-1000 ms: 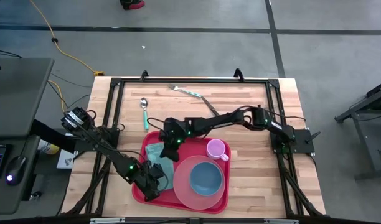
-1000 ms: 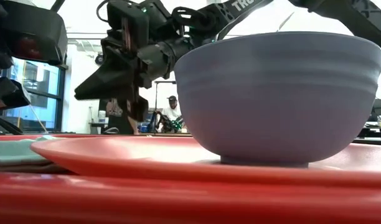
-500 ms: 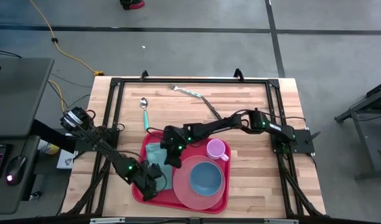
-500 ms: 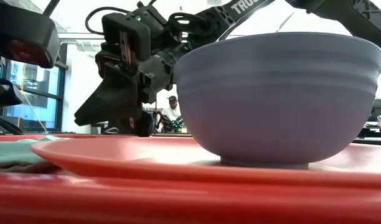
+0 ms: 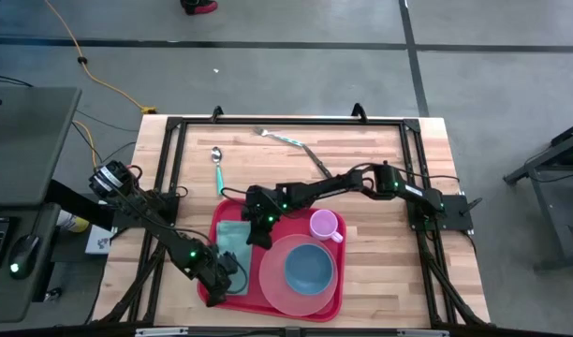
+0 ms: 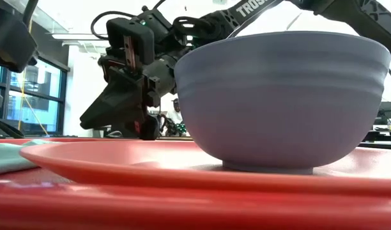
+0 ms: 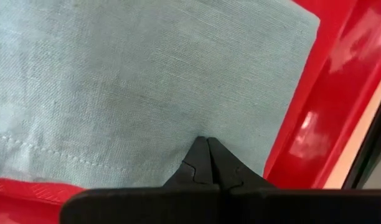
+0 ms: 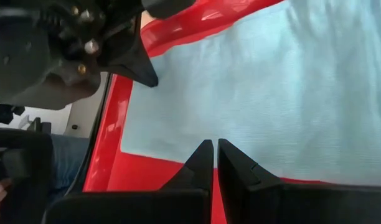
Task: Set up tray
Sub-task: Put the blue table napkin on the red serving tray to the left of the pink plate
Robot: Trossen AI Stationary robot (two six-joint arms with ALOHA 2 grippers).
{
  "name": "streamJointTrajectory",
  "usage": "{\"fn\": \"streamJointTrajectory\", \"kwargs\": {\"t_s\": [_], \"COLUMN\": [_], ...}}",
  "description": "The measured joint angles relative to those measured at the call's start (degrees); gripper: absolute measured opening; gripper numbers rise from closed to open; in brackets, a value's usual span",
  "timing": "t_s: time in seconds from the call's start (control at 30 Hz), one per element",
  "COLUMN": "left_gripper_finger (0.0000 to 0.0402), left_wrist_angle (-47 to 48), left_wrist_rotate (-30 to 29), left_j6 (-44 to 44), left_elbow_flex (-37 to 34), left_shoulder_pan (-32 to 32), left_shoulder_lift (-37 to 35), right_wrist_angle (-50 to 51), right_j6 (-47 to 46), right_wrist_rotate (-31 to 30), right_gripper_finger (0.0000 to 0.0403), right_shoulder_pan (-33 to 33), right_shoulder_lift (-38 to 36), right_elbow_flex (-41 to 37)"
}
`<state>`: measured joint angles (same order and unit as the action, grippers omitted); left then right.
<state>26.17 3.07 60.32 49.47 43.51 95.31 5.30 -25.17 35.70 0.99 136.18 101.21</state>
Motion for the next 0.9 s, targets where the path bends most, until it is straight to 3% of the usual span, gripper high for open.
{"fn": "streamJointTrajectory", "kwargs": {"t_s": [0.2, 0.53, 0.9], "left_gripper_finger": [0.001, 0.0088, 0.0096], "left_wrist_angle": [-0.11, 0.23, 0.2], "left_wrist_rotate": [1.16, -5.43, -10.25], "left_j6": [-2.99, -7.77, -11.99], "left_elbow_flex": [-0.11, -0.41, -0.2], "left_shoulder_pan": [0.0, 0.02, -0.86], "left_shoulder_lift": [-0.62, -3.62, -4.31], "right_wrist_angle": [0.0, -0.15, -0.85], "right_j6": [-0.33, -0.12, 0.62], "right_wrist_rotate": [1.11, 1.73, 1.66], "right_gripper_finger": [0.0, 0.0, 0.0], "right_shoulder_pan": [-0.35, -0.3, -0.61], "right_shoulder_lift": [0.0, -0.92, -3.02], "right_elbow_flex": [0.0, 0.0, 0.07]}}
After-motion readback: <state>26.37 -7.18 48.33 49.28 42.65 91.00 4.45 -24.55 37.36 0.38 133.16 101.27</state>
